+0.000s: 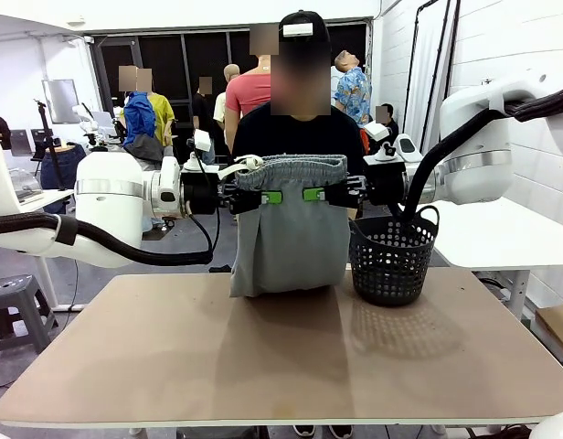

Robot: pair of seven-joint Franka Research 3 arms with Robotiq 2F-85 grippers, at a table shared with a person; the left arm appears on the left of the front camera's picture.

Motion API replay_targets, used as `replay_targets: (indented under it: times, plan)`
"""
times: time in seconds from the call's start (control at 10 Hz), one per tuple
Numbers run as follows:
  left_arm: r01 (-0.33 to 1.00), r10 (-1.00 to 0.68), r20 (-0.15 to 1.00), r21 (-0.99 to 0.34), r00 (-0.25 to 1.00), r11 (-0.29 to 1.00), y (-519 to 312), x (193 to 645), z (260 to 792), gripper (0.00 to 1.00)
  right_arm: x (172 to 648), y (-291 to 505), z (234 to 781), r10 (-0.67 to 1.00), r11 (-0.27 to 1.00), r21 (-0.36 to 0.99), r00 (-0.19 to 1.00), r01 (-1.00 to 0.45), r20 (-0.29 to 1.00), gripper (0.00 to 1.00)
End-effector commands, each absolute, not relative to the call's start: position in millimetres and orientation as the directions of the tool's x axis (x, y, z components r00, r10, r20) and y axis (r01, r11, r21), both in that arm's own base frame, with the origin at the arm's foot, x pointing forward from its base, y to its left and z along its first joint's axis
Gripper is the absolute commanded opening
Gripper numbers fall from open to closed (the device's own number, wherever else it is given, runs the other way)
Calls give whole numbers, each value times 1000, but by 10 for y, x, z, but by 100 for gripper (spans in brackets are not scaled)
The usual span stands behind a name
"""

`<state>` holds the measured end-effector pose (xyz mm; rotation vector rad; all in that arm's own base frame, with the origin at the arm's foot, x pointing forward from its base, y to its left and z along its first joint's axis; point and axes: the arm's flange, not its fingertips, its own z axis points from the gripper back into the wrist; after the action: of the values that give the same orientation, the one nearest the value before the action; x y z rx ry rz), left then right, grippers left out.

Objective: Fold the training pants.
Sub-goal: Release the ends of the Training pants and then grab the overlapped ends.

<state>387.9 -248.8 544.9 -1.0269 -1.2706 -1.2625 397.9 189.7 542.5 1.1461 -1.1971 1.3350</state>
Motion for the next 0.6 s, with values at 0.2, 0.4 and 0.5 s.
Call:
replay_targets:
  times: [0.2,0.4,0.5]
  plan:
    - [990,-84,991,113,-106,85,-2502,3861,5476,0,3937,1890,5417,49,-44,-86,-88,-995,995,0]
    - [990,-84,991,113,-106,85,-2502,3861,5476,0,3937,1890,5417,49,-44,-86,-88,-995,995,0]
    - [990,-84,991,113,-106,85,-2502,3861,5476,0,3937,1890,5417,49,-44,-86,-88,-995,995,0]
